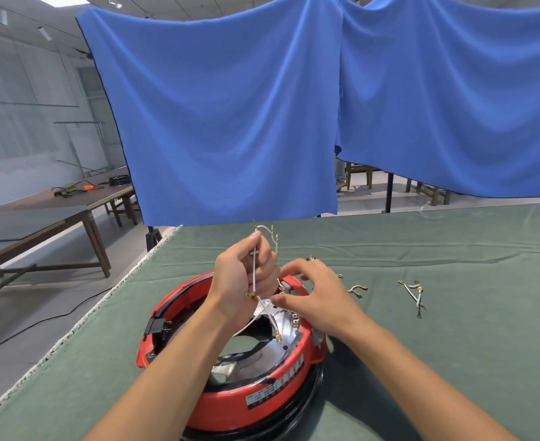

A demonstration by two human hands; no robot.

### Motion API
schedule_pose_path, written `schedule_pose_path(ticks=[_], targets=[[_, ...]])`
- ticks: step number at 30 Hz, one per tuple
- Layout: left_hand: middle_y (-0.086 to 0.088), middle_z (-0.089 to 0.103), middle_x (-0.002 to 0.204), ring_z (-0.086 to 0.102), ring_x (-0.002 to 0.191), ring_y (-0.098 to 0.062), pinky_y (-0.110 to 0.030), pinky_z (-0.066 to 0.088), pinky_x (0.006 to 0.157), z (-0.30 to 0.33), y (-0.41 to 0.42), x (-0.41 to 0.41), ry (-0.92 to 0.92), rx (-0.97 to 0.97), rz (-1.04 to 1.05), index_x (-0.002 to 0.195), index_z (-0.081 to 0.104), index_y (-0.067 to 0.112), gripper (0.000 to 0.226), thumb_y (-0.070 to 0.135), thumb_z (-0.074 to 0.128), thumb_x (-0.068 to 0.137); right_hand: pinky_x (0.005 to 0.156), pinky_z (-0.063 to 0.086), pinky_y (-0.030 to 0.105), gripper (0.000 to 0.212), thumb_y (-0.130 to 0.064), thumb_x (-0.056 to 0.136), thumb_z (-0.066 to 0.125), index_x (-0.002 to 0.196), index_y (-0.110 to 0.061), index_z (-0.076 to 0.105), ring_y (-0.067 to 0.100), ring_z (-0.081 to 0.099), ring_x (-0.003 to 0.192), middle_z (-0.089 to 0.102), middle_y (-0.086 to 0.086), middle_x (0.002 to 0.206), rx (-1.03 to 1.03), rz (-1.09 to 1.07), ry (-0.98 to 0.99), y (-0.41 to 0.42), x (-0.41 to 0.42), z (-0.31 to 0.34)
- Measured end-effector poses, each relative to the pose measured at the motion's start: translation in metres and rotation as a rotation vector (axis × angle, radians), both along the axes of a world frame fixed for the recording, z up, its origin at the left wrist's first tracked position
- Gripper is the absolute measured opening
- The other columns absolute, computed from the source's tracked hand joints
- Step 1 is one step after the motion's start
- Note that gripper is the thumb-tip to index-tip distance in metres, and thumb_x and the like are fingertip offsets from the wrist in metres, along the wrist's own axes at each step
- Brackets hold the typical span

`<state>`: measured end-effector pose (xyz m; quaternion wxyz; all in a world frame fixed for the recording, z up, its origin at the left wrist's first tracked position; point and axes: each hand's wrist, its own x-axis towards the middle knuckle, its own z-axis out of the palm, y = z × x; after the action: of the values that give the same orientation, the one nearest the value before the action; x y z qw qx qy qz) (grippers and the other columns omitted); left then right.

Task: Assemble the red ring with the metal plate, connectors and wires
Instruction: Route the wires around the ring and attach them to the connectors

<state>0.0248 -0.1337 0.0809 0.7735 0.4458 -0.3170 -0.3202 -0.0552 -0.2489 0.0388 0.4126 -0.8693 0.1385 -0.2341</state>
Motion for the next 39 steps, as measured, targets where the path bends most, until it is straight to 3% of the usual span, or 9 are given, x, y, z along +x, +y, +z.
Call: schedule_pose_path(ticks=[6,11,15,18,22,28,32,36,39], targets=[[0.001,0.02,0.043,0.015,0.035,-0.009,-0.02,0.013,0.039,0.001,0.001,0.001,0.01,-0.001,0.032,0.058,0.035,0.01,0.041,0.021,0.029,0.097,0.078,0.041,0.03,0.025,-0.029,0.074,0.078,0.06,-0.045,0.064,0.012,0.054,0.092,0.059,-0.013,0.082,-0.024,-0.109,-0.158,0.002,0.0,0.003],[0.002,0.02,0.041,0.014,0.033,-0.008,-0.016,0.008,0.04,-0.002,-0.004,0.005,-0.044,0.148,0.267,0.059,0.04,0.01,0.044,0.024,0.03,0.1,0.049,0.048,0.023,0.016,-0.019,0.081,0.072,0.068,-0.03,0.074,0.015,0.068,0.055,0.071,-0.003,0.062,0.269,-0.113,-0.326,0.0,-0.006,0.011],[0.002,0.035,0.034,0.025,0.029,-0.01,-0.017,0.02,0.033,-0.011,-0.009,0.011,-0.224,0.428,0.54,0.059,0.05,0.007,0.042,0.016,0.034,0.097,0.051,0.047,0.015,0.031,-0.002,0.084,0.056,0.08,-0.028,0.073,0.009,0.071,0.065,0.075,-0.008,0.076,0.28,-0.075,-0.354,0.002,-0.009,0.014],[0.001,0.05,0.04,0.035,0.032,-0.012,-0.018,0.026,0.035,-0.017,-0.008,0.014,-0.268,0.527,0.589,0.068,0.057,0.004,0.033,0.009,0.036,0.093,0.053,0.051,0.019,0.018,-0.011,0.086,0.064,0.074,-0.022,0.072,0.012,0.071,0.064,0.074,-0.003,0.072,0.34,-0.061,-0.406,0.005,-0.011,0.015],[-0.003,0.061,0.052,0.046,0.038,-0.014,-0.02,0.034,0.036,-0.017,-0.008,0.013,-0.26,0.512,0.598,0.088,0.053,0.009,0.016,0.01,0.038,0.096,0.048,0.051,0.021,0.015,0.002,0.084,0.064,0.078,-0.011,0.066,0.014,0.07,0.058,0.072,0.009,0.07,0.437,-0.08,-0.42,0.006,-0.011,0.013],[-0.009,0.063,0.062,0.049,0.034,-0.014,-0.02,0.039,0.036,-0.011,-0.007,0.009,-0.135,0.367,0.56,0.092,0.045,0.013,0.005,0.015,0.044,0.096,0.041,0.049,0.025,0.032,0.007,0.084,0.062,0.09,-0.015,0.04,0.019,0.066,0.049,0.07,0.015,0.072,0.581,-0.111,-0.446,0.008,-0.011,0.014],[-0.01,0.061,0.069,0.049,0.036,-0.015,-0.023,0.042,0.036,-0.006,-0.002,0.011,-0.052,0.187,0.663,0.101,0.048,0.013,0.009,0.011,0.047,0.092,0.04,0.048,0.022,0.037,0.006,0.082,0.066,0.108,-0.011,0.047,0.017,0.066,0.048,0.073,0.008,0.068,0.681,-0.061,-0.379,0.009,-0.012,0.017],[-0.006,0.057,0.078,0.05,0.046,-0.016,-0.023,0.044,0.038,-0.008,-0.001,0.012,-0.108,0.227,0.767,0.091,0.06,0.012,0.009,0.01,0.051,0.09,0.04,0.046,0.017,0.009,0.003,0.084,0.064,0.088,-0.004,0.059,0.013,0.065,0.046,0.073,0.002,0.065,0.683,-0.012,-0.285,0.008,-0.014,0.019],[0.002,0.058,0.074,0.051,0.057,-0.015,-0.024,0.045,0.044,-0.01,-0.003,0.013,-0.141,0.317,0.76,0.082,0.068,0.011,0.013,0.012,0.056,0.088,0.038,0.045,0.019,0.008,-0.004,0.09,0.059,0.083,-0.004,0.06,0.016,0.065,0.046,0.073,0.006,0.068,0.655,-0.036,-0.285,0.008,-0.013,0.019]])
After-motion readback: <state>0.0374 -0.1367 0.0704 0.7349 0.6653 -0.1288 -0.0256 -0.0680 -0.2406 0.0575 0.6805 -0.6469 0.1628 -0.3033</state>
